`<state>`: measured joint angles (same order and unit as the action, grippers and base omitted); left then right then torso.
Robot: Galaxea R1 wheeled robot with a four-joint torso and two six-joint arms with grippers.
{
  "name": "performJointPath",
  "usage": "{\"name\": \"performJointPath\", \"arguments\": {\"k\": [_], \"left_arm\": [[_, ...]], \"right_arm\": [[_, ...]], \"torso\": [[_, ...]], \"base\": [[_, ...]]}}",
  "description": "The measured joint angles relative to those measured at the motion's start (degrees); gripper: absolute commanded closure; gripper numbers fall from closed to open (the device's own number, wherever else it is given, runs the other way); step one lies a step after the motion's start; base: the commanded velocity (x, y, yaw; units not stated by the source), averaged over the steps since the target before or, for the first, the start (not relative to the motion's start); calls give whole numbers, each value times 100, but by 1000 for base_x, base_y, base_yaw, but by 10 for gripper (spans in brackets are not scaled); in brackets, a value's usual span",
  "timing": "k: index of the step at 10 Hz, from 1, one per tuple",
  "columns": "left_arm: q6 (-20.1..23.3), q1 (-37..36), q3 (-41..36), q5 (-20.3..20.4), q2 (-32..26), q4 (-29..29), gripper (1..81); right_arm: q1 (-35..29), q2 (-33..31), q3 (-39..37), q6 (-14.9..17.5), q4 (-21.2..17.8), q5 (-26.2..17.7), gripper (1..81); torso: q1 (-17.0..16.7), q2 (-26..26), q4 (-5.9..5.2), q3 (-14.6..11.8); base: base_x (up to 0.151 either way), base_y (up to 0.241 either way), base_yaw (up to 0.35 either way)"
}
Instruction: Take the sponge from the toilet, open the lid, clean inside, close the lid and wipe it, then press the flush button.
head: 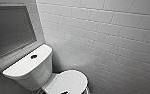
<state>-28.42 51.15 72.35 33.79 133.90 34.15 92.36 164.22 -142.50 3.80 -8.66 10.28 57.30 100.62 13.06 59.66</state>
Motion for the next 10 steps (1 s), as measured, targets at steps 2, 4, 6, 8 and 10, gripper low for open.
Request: {"name": "performJointPath", "arguments": {"k": [2, 4, 6, 8, 10], "left_arm": [[-24, -20, -256, 156, -184, 2, 10], [-162, -16, -441, 344, -306, 5, 10], [-394, -13, -599, 477, -450, 2, 10], [-780, -113, -691, 705, -650, -6, 10], [-979, -110, -848, 702, -772, -6, 10]], "right_arm": [[0, 0, 0, 0, 0, 2, 811], [0, 11, 0, 0, -2, 6, 811], [0, 11, 0, 0, 0, 6, 811], [-5, 12, 0, 0, 0, 0, 811], [-7, 12, 0, 0, 0, -2, 811]], "torso": [[0, 0, 0, 0], [0, 0, 2, 0], [0, 0, 2, 0], [0, 0, 2, 0], [0, 0, 2, 0]], "base": [[0, 0, 0], [0, 0, 0], [0, 0, 0], [0, 0, 0], [0, 0, 0]]}}
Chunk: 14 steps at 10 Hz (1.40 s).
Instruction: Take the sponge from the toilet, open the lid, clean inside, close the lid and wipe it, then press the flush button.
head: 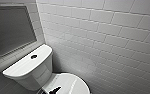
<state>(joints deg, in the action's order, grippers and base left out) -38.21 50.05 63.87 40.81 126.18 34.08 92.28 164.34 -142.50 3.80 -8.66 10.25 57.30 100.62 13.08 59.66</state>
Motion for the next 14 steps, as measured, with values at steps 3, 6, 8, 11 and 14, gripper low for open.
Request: {"name": "performJointPath", "arguments": {"k": [3, 6, 8, 11, 14], "left_arm": [[6, 2, -4, -110, 57, -32, 10], [585, 245, 396, -824, 226, -190, 10], [896, 571, 959, -1034, 524, -212, 10], [1098, 725, 1755, -1265, 1167, -429, 10], [1131, 848, 2491, -1554, 1654, -575, 10]], "right_arm": [[-4, 5, 0, 0, 0, -2, 811], [-9, 18, -6, 2, 0, -9, 811], [-24, 18, -6, 0, 0, -33, 811], [-26, 21, -11, 0, 0, -45, 811], [-69, 33, -28, 0, 1, -168, 811]], "torso": [[0, 0, 0, 0], [0, 0, 0, -2], [0, 0, 0, -2], [0, 0, 0, -2], [0, 0, 0, -2]], "base": [[0, 0, 0], [0, 0, 0], [0, 0, 0], [0, 0, 0], [0, 0, 0]]}}
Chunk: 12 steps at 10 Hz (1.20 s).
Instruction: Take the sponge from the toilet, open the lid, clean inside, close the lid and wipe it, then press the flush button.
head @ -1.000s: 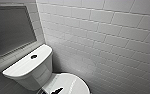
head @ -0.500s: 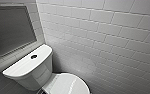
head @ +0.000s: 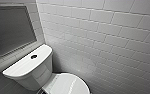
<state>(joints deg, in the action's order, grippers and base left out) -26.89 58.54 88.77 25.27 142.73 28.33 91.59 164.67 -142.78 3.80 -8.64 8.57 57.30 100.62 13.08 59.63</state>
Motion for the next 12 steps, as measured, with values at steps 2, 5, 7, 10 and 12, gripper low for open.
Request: {"name": "performJointPath", "arguments": {"k": [2, 5, 7, 10, 12], "left_arm": [[11, -16, 428, -91, 328, -184, 10], [11, -107, 983, -177, 768, -374, 10], [9, -306, 1075, -179, 895, -400, 10], [-11, -407, 1296, -177, 903, -408, 10], [-12, -407, 1357, -212, 920, -408, 10]], "right_arm": [[0, 0, -11, 0, 0, -4, 811], [0, 35, -85, 0, 0, -9, 811], [0, 63, -146, 0, 0, -13, 811], [0, 77, -166, 0, 0, -15, 811], [0, 77, -166, 0, 0, -15, 811]], "torso": [[0, 0, 0, 0], [0, 0, 0, 0], [0, 0, 0, 0], [0, 0, 0, 0], [0, 0, 0, 0]], "base": [[0, 0, 0], [0, 0, 0], [0, 0, 0], [0, 0, 0], [0, 0, 0]]}}
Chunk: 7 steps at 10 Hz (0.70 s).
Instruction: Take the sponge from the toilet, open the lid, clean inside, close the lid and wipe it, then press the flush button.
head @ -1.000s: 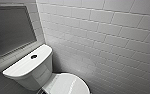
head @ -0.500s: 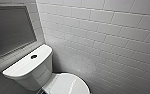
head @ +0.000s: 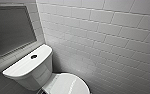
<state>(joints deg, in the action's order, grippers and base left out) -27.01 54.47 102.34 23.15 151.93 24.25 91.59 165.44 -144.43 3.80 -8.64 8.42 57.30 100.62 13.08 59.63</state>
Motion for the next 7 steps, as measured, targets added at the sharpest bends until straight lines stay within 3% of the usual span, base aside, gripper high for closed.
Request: {"name": "performJointPath", "arguments": {"k": [7], "left_arm": [[-5, 16, 546, -52, 306, -16, 10]], "right_arm": [[-2, 20, -49, -1, 0, -38, 811]], "torso": [[0, 0, 0, 0]], "base": [[0, 0, 0]]}}
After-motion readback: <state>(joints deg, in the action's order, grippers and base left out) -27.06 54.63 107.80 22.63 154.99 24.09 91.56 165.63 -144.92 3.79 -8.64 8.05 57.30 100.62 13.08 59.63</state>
